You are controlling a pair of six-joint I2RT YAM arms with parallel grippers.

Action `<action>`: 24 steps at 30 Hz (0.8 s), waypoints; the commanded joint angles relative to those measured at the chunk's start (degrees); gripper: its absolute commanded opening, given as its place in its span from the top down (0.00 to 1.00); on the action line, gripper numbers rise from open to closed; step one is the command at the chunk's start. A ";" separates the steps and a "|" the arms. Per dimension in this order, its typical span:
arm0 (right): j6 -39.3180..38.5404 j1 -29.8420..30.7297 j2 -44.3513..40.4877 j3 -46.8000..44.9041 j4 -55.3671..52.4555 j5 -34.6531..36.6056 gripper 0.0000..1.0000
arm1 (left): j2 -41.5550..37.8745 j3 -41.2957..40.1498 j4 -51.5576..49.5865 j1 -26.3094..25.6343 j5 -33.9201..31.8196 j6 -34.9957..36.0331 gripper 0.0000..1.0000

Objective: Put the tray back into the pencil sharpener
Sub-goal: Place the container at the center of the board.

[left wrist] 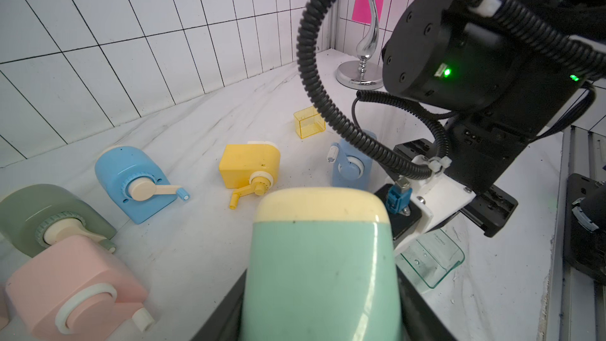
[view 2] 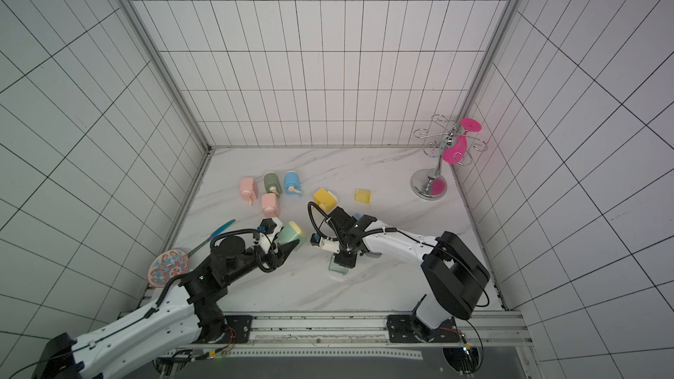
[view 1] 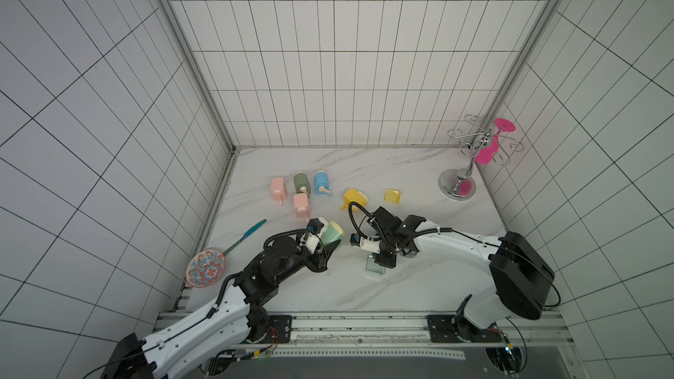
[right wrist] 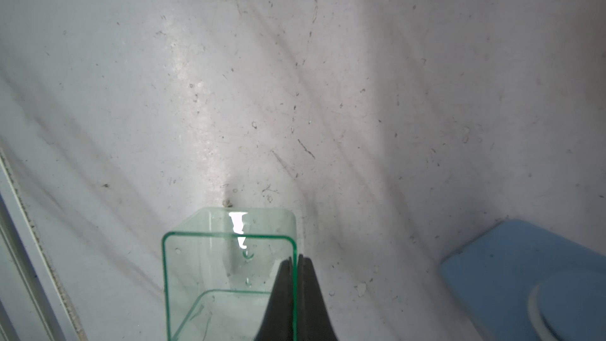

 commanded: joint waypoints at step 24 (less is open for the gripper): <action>66.52 0.73 -32.86 -17.94 11.91 14.98 0.78 | 14.55 5.20 -0.45 -9.93 4.74 14.64 1.00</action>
